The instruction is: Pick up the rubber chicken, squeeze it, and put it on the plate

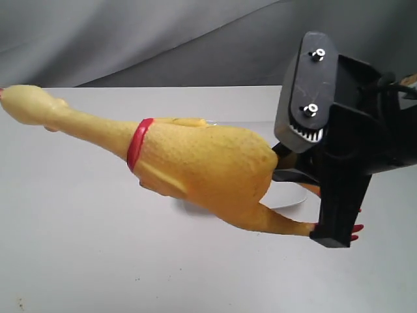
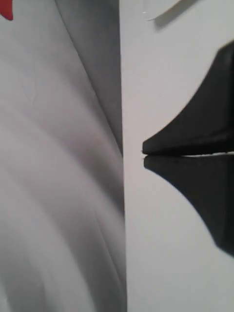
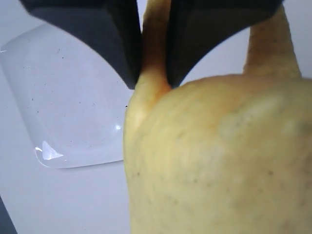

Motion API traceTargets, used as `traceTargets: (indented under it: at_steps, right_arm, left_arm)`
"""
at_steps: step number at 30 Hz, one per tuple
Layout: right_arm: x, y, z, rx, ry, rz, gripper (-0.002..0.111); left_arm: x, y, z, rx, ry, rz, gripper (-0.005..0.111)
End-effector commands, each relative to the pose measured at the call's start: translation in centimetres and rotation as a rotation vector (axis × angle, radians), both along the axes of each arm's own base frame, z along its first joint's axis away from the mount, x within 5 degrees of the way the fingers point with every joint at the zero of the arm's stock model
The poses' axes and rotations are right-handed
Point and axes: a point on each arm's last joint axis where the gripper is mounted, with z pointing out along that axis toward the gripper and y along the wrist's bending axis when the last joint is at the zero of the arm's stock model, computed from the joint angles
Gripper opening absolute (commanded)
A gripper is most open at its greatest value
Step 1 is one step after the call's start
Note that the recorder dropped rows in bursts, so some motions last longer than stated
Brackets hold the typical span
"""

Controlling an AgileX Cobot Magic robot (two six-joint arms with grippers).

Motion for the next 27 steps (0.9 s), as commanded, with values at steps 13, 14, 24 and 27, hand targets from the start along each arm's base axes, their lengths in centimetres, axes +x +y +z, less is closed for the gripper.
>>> traceTargets:
  at_steps: [13,14,24,27]
  right_arm:
    - [-1.3,0.0,1.4,0.120,0.052,-0.024,0.000]
    - [-1.3,0.0,1.4,0.122,0.057,-0.028,0.000]
    - [-1.5,0.0,1.3,0.118,0.087,-0.028,0.000]
    - [-1.6,0.0,1.2,0.113,0.098,-0.024,0.000]
  left_arm:
    - [-0.2,-0.1,2.1,-0.421,-0.306,-0.050,0.000]
    - [-0.2,-0.1,2.1,-0.429,-0.307,-0.051,0.000]
    - [-0.3,-0.1,2.4,-0.561,-0.357,-0.075,0.001]
    - [-0.2,-0.6,2.4,-0.523,-0.327,-0.130,0.004]
